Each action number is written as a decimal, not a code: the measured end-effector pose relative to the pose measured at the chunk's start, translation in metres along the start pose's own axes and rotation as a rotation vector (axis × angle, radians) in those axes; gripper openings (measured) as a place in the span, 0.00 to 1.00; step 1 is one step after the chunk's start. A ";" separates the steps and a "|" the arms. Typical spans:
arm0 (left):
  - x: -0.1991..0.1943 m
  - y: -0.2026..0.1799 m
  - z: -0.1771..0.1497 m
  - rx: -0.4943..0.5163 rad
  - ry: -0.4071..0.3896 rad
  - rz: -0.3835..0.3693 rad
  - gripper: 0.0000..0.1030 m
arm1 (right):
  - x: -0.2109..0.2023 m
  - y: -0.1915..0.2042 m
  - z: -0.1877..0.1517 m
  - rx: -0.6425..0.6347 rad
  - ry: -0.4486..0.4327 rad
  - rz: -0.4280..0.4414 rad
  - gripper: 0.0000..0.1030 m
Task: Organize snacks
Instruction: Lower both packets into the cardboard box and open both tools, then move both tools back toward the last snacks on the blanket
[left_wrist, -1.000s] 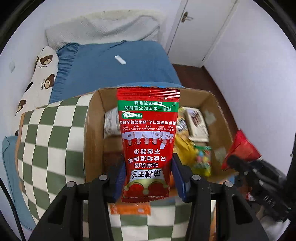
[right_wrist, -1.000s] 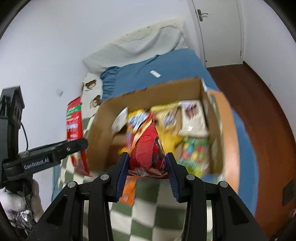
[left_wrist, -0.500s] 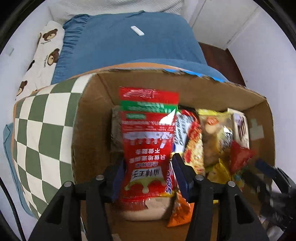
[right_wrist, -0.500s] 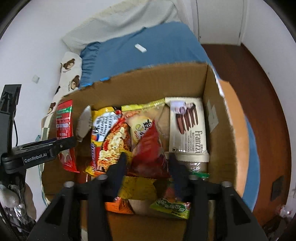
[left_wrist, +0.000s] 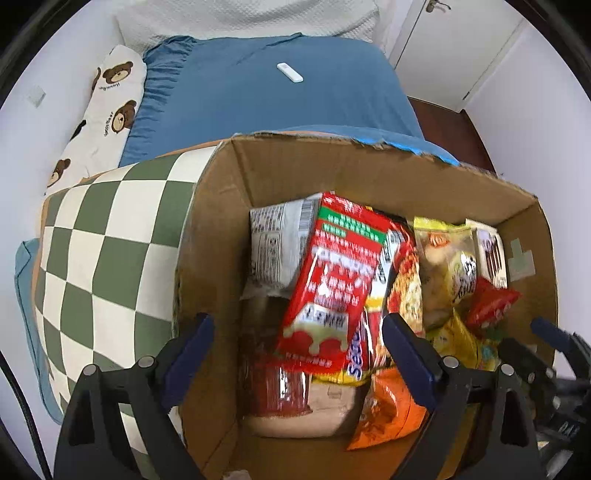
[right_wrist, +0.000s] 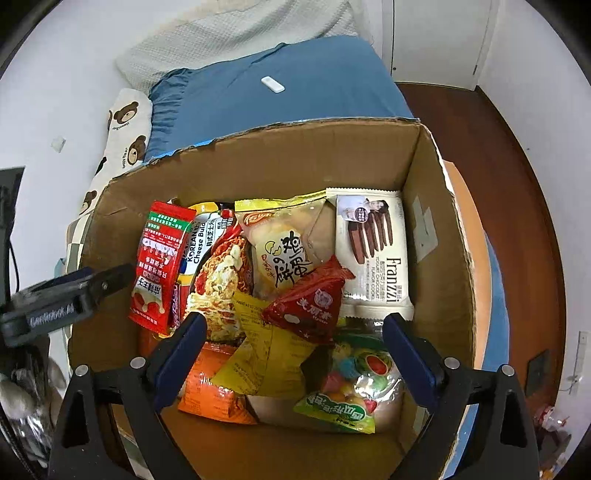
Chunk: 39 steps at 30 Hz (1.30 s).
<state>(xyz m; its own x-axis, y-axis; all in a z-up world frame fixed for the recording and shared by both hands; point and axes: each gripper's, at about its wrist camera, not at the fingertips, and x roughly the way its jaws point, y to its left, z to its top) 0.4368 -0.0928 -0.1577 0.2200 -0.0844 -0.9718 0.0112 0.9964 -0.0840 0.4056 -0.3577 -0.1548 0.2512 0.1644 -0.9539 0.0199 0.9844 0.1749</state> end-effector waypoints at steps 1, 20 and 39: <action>-0.003 -0.001 -0.005 0.007 -0.009 0.005 0.90 | -0.001 -0.001 -0.002 0.006 -0.004 -0.001 0.95; -0.092 -0.011 -0.079 0.039 -0.238 0.011 0.90 | -0.077 0.014 -0.067 -0.054 -0.158 -0.056 0.95; -0.192 -0.026 -0.160 0.073 -0.463 -0.001 0.90 | -0.200 0.036 -0.150 -0.099 -0.406 -0.071 0.95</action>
<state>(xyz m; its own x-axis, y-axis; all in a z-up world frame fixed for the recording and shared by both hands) 0.2385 -0.1035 -0.0043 0.6317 -0.0900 -0.7700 0.0771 0.9956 -0.0531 0.2113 -0.3457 0.0056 0.6136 0.0776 -0.7858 -0.0373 0.9969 0.0694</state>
